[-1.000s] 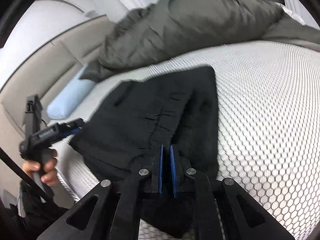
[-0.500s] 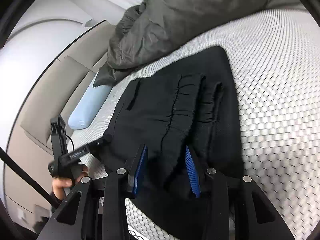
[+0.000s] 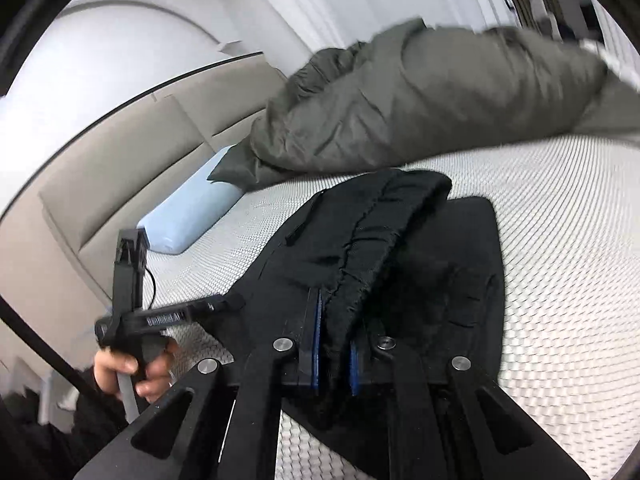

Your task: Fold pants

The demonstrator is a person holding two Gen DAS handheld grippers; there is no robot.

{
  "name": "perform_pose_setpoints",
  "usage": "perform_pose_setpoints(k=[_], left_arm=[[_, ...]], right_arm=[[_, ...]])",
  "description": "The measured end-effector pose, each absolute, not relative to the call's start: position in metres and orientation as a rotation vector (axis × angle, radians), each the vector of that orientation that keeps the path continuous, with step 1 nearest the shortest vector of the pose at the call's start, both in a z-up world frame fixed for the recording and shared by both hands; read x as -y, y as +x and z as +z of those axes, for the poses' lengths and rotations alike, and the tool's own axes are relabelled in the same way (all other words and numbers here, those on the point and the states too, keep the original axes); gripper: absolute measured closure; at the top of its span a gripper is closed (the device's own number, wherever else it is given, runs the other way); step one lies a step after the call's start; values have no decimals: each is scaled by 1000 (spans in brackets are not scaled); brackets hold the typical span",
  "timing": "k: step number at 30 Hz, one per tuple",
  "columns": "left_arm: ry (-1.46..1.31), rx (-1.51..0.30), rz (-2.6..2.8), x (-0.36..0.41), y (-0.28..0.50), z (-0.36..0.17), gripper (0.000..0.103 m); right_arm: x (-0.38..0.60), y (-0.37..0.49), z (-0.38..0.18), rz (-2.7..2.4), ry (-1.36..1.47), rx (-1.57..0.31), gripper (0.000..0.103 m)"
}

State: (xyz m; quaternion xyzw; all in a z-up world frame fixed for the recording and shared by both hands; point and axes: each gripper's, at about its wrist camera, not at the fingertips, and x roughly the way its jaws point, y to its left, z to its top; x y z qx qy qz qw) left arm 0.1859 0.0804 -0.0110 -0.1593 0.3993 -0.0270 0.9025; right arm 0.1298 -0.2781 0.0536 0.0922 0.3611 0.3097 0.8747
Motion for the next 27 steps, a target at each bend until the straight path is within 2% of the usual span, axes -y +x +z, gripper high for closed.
perform_pose_setpoints(k=[5,8,9,10,11,12,16,27], left_arm=[[-349,-912,16,-89,194,-31,22],[-326,-916,43,-87,195,-33,21],[-305,-911,53,-85,195,-32,21],[-294,-910,57,-83,194,-32,21],[-287,-911,60,-78,198,-32,21],[-288,-912,62,-76,198,-32,21],[-292,-916,68,-74,202,-29,20],[-282,-917,74,-75,204,-29,20]], right_arm=[[285,158,-15,535,213,-1003,92],[291,154,-4,561,234,-965,86],[296,151,2,558,241,-947,77],[303,149,8,548,261,-923,59],[310,149,11,546,288,-908,51],[316,150,12,560,324,-903,49],[327,155,2,574,401,-953,49],[320,156,-8,563,330,-1026,49]])
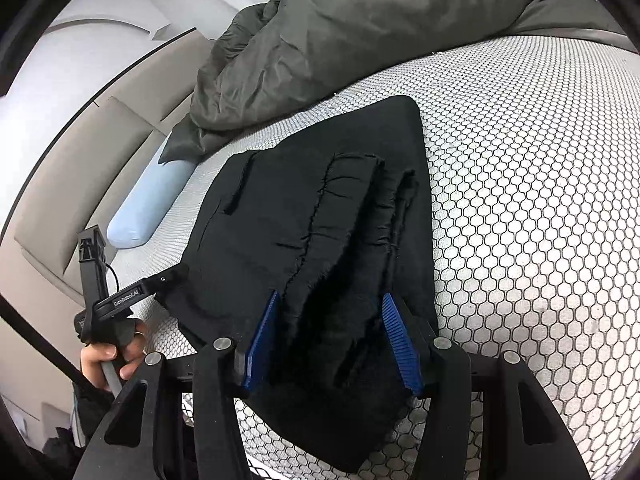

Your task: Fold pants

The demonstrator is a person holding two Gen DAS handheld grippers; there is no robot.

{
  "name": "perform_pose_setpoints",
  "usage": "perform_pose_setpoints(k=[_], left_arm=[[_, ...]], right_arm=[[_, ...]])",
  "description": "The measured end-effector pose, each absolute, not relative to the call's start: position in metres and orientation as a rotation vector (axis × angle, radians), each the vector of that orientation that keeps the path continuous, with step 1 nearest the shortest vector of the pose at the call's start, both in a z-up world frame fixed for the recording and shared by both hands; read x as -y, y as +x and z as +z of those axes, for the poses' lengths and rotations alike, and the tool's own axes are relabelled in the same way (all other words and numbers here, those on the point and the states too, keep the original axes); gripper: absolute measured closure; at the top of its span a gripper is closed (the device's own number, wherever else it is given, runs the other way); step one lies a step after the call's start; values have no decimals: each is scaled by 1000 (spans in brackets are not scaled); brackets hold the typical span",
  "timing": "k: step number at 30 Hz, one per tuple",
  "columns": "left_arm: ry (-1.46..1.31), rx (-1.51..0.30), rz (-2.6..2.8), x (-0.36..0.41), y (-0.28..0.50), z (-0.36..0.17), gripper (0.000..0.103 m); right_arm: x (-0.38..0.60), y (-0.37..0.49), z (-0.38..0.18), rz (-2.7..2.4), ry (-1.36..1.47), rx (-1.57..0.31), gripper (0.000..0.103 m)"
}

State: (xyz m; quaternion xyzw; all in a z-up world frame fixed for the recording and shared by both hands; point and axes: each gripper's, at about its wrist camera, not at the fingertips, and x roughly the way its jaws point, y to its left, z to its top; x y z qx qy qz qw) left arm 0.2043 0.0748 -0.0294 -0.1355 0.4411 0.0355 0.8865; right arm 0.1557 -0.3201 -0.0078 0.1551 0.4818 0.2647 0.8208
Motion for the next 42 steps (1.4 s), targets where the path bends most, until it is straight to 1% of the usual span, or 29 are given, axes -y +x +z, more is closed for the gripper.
perform_pose_setpoints(k=[3,4,5,6,7,9,13,16,17,18,20,21,22,23,24,26,27,28,29,30,31,35,37,39,42], left_arm=[[-277,-918,81,-75,204,-30,20],[-276,-919,81,-75,205,-30,20],[-274,-920,82,-75,205,-30,20],[-274,-920,81,-74,204,-30,20],[-275,-920,80,-75,204,-30,20],[-279,-919,79,-75,204,-30,20],[-290,-920,70,-76,204,-29,20],[-291,-922,76,-77,204,-28,20],[-285,-921,79,-76,204,-27,20],[-278,-918,83,-75,204,-27,21],[-263,-910,79,-73,203,-26,21],[-256,-905,78,-72,202,-25,21],[-245,-899,75,-70,202,-24,21],[-231,-895,74,-68,202,-23,21],[-217,-893,76,-66,202,-23,20],[-205,-891,81,-64,202,-24,20],[-208,-893,82,-64,202,-24,20],[-212,-894,81,-64,202,-24,20],[-217,-894,83,-65,202,-24,20],[-220,-893,83,-66,202,-23,21],[-225,-891,84,-66,201,-23,21],[-246,-872,78,-74,195,-19,21],[-262,-864,71,-78,192,-16,21],[-268,-863,68,-80,191,-16,21],[-258,-885,79,-81,193,-20,21]], right_arm=[[317,154,-11,561,336,-1033,48],[314,153,-8,567,339,-1014,51],[310,152,-3,582,334,-994,58],[306,149,3,593,319,-963,72],[300,144,12,605,284,-923,84],[288,135,27,612,217,-869,90],[296,133,28,596,219,-858,91],[309,140,9,590,256,-938,90],[311,143,0,595,264,-984,88],[316,147,-10,590,312,-1022,82],[324,151,-15,615,409,-1041,76],[329,153,-15,642,461,-1045,67],[330,153,-15,658,489,-1044,55],[330,154,-15,671,505,-1043,52],[328,155,-15,667,499,-1040,52],[316,155,-17,652,442,-1035,53],[310,155,-17,643,411,-1026,61],[303,153,-16,624,360,-1009,77],[298,151,-13,616,327,-999,79],[295,149,-8,619,319,-981,85],[293,145,-1,628,323,-960,87],[292,127,37,695,345,-860,88],[292,120,47,705,342,-847,88],[295,118,40,697,344,-877,88],[302,128,-3,647,362,-1025,88]])
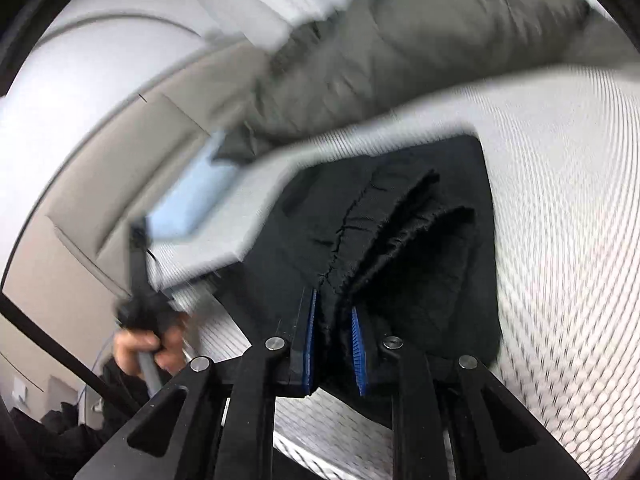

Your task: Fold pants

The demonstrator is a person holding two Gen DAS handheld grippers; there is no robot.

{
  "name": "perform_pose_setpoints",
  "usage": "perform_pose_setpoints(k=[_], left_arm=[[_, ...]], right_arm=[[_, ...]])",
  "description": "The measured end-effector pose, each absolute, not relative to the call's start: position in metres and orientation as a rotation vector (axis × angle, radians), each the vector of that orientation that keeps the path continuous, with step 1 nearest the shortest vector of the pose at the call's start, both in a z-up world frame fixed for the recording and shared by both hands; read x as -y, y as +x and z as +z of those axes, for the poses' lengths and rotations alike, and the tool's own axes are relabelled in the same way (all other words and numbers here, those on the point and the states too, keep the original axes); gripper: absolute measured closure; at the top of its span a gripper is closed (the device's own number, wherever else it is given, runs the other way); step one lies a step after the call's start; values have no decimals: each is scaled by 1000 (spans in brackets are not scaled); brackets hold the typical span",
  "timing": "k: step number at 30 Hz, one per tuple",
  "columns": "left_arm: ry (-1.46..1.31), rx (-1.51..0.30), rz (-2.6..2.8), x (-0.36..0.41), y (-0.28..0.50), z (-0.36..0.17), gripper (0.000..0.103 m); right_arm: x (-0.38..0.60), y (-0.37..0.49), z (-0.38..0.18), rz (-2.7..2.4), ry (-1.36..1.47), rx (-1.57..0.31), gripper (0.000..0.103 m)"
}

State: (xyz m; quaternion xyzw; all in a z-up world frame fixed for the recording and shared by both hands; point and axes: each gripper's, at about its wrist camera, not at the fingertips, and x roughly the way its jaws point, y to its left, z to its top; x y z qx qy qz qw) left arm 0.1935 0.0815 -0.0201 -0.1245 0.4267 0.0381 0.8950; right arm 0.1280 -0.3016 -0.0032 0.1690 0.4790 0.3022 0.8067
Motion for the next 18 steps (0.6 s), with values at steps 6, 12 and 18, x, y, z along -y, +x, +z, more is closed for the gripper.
perform_pose_setpoints(k=[6,12,18], left_arm=[[-256,-843,35,-75,192,-7,21],[-214,-746,-133,-36,185,16,20],[-95,-838,-300,76,206,-5,21]], right_arm=[[317,130,1,592,357,-989,57],[360,137,13,467,473,-888,38],[358,160,10,457,424,-902,50]])
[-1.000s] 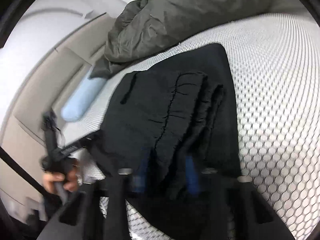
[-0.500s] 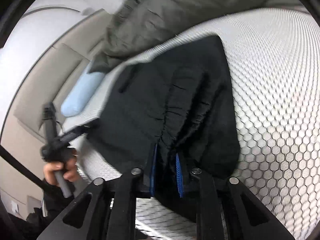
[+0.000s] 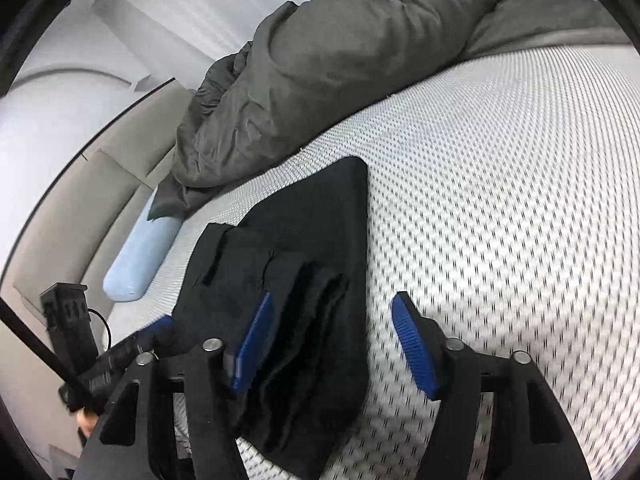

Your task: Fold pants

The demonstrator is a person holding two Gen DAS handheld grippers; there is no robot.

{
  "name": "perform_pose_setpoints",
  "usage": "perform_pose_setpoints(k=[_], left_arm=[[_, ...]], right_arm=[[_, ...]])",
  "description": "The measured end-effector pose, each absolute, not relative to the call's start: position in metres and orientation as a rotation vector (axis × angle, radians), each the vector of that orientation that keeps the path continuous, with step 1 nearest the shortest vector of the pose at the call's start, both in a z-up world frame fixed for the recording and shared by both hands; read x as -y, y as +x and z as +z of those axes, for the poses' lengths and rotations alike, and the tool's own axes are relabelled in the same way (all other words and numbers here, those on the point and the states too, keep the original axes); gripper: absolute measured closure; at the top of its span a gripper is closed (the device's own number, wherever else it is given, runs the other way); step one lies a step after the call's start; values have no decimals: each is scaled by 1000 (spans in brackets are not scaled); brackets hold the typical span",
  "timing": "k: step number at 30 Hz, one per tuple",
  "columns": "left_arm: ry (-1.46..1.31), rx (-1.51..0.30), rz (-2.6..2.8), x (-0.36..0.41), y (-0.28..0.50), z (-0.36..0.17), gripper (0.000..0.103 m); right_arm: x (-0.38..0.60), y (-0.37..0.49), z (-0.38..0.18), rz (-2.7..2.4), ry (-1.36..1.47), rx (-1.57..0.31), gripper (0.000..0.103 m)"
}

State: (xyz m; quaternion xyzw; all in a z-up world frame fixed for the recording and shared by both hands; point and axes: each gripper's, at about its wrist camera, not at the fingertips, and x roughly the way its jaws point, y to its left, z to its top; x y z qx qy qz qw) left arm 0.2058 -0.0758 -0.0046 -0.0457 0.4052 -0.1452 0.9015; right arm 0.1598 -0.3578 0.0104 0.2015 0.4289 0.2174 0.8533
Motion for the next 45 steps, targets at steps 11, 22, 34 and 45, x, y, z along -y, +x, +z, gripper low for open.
perform_pose_setpoints(k=[11,22,34,45], left_arm=[[252,-735,-452,183,173,-32,59],[272,-741,-461,182,171,-35,69],[139,-732,-487,161,166,-16,66],[166,-769,-514,168,167,-30,47]], right_arm=[[327,192,0,563,354,-999,59],[312,200,5,545,330,-920,98],[356,178,10,519,396,-906,79],[334,199,-24,566,460,-1022,76]])
